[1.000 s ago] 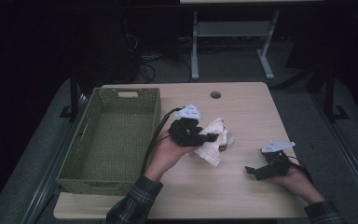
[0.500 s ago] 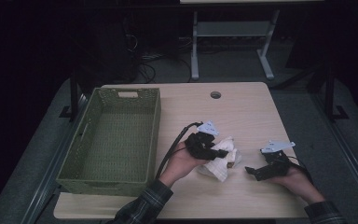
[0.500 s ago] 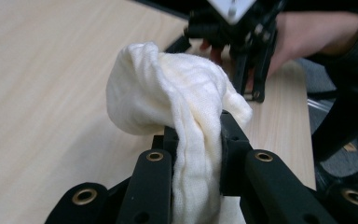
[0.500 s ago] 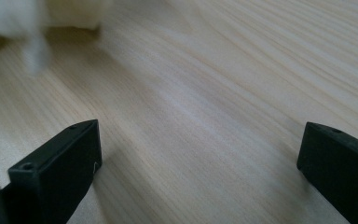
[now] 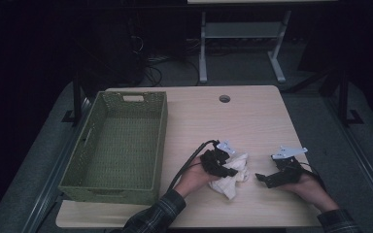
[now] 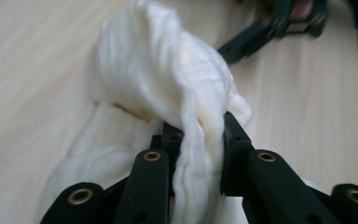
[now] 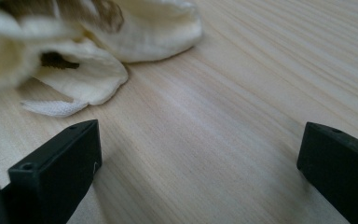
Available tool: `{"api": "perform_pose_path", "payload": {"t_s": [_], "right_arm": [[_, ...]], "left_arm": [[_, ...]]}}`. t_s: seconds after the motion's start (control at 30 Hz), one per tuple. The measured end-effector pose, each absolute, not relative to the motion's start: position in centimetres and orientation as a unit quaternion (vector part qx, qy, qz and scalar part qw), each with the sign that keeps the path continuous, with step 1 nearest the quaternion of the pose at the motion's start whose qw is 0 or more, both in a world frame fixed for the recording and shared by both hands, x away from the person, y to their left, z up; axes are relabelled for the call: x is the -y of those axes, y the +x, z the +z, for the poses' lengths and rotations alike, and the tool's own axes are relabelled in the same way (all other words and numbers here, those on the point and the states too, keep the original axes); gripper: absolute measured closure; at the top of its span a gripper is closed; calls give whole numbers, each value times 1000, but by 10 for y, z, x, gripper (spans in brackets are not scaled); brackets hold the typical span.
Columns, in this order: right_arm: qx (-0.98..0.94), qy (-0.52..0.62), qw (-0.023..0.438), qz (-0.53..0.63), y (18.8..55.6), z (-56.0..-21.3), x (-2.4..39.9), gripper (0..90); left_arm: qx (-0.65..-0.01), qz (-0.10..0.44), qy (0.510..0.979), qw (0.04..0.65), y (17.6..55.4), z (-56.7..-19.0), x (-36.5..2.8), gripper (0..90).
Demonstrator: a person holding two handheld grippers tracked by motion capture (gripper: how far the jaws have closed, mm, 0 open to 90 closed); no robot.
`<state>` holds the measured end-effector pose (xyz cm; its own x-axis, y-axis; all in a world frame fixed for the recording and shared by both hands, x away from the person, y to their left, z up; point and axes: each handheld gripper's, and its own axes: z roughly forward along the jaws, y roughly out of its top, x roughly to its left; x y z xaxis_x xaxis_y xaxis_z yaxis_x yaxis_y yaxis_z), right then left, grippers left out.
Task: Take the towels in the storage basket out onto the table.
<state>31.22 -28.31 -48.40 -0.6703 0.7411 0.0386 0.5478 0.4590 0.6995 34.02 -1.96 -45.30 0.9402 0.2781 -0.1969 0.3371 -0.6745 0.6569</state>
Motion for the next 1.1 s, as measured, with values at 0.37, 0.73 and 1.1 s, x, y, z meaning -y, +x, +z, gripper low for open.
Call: {"api": "perform_pose_path", "payload": {"t_s": [0.37, 0.73, 1.1], "right_arm": [[-843, 382, 137, 353, 312, -484, 283, 0], [-843, 382, 137, 353, 312, -484, 283, 0], [-843, 382, 137, 353, 312, -484, 283, 0]], "left_arm": [[-186, -16, 903, 387, 339, -430, 4, 380], [-249, -2, 873, 418, 330, -414, -37, 463], [-256, -16, 893, 370, 316, -436, -39, 697]]}}
